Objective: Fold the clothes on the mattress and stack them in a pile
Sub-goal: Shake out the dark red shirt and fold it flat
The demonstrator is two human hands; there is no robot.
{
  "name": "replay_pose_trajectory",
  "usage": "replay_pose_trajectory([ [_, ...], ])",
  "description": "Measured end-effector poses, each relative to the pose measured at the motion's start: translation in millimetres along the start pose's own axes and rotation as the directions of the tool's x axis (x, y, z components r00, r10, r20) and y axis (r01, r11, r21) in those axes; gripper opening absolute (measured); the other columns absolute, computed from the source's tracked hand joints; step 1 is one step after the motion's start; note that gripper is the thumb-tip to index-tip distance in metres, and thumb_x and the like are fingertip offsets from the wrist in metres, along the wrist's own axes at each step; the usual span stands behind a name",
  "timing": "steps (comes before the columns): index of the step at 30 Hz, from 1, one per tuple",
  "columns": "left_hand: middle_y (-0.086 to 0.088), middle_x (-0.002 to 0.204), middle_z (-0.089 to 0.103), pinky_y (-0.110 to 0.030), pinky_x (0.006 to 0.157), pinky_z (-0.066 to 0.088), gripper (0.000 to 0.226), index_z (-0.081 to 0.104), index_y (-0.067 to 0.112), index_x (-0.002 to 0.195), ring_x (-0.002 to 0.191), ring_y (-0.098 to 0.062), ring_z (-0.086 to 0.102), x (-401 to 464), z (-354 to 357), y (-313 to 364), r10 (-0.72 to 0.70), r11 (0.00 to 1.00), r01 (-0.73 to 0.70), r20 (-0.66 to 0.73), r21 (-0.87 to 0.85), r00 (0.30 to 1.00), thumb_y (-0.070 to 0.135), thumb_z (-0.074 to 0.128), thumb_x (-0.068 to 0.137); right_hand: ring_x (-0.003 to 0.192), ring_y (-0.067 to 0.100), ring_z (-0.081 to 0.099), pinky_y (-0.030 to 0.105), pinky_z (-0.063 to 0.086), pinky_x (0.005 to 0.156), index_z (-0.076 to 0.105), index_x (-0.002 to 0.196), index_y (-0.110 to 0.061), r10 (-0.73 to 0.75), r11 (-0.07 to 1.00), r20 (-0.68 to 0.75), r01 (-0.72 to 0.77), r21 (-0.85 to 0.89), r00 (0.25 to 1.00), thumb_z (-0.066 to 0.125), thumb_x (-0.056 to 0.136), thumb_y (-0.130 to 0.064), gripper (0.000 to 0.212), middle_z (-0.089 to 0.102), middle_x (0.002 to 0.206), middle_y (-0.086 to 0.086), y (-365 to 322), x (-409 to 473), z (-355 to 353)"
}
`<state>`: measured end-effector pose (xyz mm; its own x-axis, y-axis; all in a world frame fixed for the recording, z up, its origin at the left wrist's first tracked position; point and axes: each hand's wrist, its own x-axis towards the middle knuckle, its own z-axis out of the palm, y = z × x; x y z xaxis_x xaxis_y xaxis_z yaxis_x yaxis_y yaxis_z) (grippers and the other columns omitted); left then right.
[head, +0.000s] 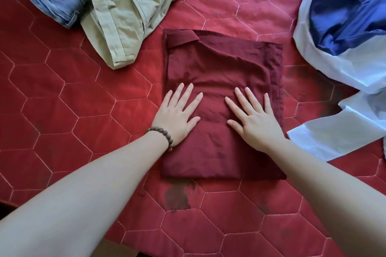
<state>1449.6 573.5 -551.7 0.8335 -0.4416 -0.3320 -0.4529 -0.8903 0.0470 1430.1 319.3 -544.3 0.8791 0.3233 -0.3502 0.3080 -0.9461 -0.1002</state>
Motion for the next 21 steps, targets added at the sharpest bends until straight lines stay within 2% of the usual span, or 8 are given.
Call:
replay_pose_trajectory([
  [2, -0.007, 0.162, -0.001, -0.042, 0.121, 0.004, 0.063, 0.006, 0.024, 0.154, 0.149, -0.025, -0.003, -2.9, 0.0, 0.8, -0.013, 0.997, 0.01, -0.041, -0.079, 0.999, 0.05, 0.019, 0.099, 0.149, 0.021, 0.007, 0.054, 0.004, 0.118, 0.019, 0.152, -0.034, -0.03, 0.999, -0.053, 0.032, 0.036, 0.998, 0.023, 0.099, -0.055, 0.057, 0.011, 0.162, -0.001, 8.0, -4.8, -4.2],
  [4, -0.009, 0.16, 0.016, -0.044, 0.12, 0.01, 0.054, 0.023, 0.017, 0.152, 0.148, -0.026, 0.01, -8.4, -4.2, -8.8, -0.004, 0.99, -0.015, -0.131, -0.144, 0.991, 0.032, 0.032, 0.101, 0.148, 0.023, 0.016, 0.054, 0.012, 0.117, 0.024, 0.152, -0.03, -0.082, 0.996, -0.142, 0.085, 0.018, 0.986, 0.039, 0.098, -0.028, 0.056, 0.018, 0.16, 0.002, 28.1, -18.7, -8.0],
  [7, -0.012, 0.153, 0.033, -0.052, 0.116, 0.022, 0.063, 0.041, 0.012, 0.145, 0.143, -0.034, 0.026, -22.4, -7.9, -42.8, 0.085, 0.994, -0.1, -0.243, -0.049, 0.966, 0.0, 0.042, 0.082, 0.147, 0.025, 0.017, 0.055, 0.016, 0.116, 0.02, 0.153, -0.028, -0.09, 0.994, -0.142, 0.081, -0.069, 0.986, 0.057, 0.072, 0.008, 0.096, 0.017, 0.16, 0.004, 73.9, -47.8, -16.0],
  [11, -0.011, 0.151, 0.037, -0.053, 0.113, 0.028, 0.066, 0.041, 0.013, 0.144, 0.139, -0.037, 0.034, -33.3, -5.7, -69.5, 0.334, 0.94, -0.306, -0.217, 0.152, 0.917, -0.004, 0.03, 0.082, 0.145, 0.028, 0.022, 0.058, 0.017, 0.115, 0.021, 0.152, -0.029, -0.235, 0.954, -0.045, 0.221, -0.203, 0.971, 0.057, 0.078, 0.004, 0.088, 0.019, 0.159, 0.005, 96.6, -62.4, -20.6],
  [15, -0.008, 0.153, 0.034, -0.047, 0.116, 0.024, 0.071, 0.04, 0.015, 0.146, 0.142, -0.03, 0.029, -24.8, -13.6, -63.2, 0.638, 0.762, -0.627, -0.02, 0.164, 0.77, 0.011, 0.055, 0.076, 0.144, 0.028, 0.022, 0.054, 0.016, 0.117, 0.03, 0.15, -0.027, -0.45, 0.857, 0.164, 0.476, -0.199, 0.878, 0.037, 0.069, -0.001, 0.086, 0.021, 0.159, 0.003, 77.4, -45.4, -30.4],
  [18, -0.009, 0.145, 0.046, -0.045, 0.113, 0.031, 0.064, 0.054, 0.012, 0.136, 0.137, -0.027, 0.039, -25.5, -20.5, -51.6, 0.651, 0.758, -0.647, 0.03, -0.079, 0.759, 0.012, 0.065, 0.073, 0.147, 0.018, 0.005, 0.038, -0.001, 0.12, 0.026, 0.148, -0.033, -0.439, 0.892, 0.313, 0.451, 0.039, 0.842, 0.048, 0.068, 0.007, 0.092, 0.011, 0.157, -0.009, 70.4, -36.9, -35.0],
  [20, -0.005, 0.129, 0.062, -0.037, 0.11, 0.038, 0.046, 0.066, 0.011, 0.121, 0.125, -0.019, 0.053, -25.6, -30.3, -48.5, 0.445, 0.775, -0.391, -0.011, -0.496, 0.895, 0.018, 0.048, 0.079, 0.143, 0.005, 0.025, 0.024, 0.008, 0.119, 0.047, 0.139, -0.036, -0.368, 0.892, 0.265, 0.256, 0.373, 0.891, 0.049, 0.072, 0.014, 0.083, 0.033, 0.151, -0.013, 73.5, -33.3, -41.9],
  [21, -0.003, 0.109, 0.07, -0.031, 0.099, 0.047, 0.04, 0.07, 0.011, 0.108, 0.106, -0.012, 0.061, -20.1, -39.3, -47.9, 0.287, 0.697, -0.185, 0.033, -0.693, 0.957, 0.029, 0.044, 0.083, 0.131, -0.002, 0.043, 0.016, 0.023, 0.113, 0.059, 0.127, -0.038, -0.262, 0.831, 0.244, 0.09, 0.549, 0.934, 0.05, 0.077, 0.013, 0.072, 0.051, 0.14, -0.012, 77.4, -27.9, -48.1],
])
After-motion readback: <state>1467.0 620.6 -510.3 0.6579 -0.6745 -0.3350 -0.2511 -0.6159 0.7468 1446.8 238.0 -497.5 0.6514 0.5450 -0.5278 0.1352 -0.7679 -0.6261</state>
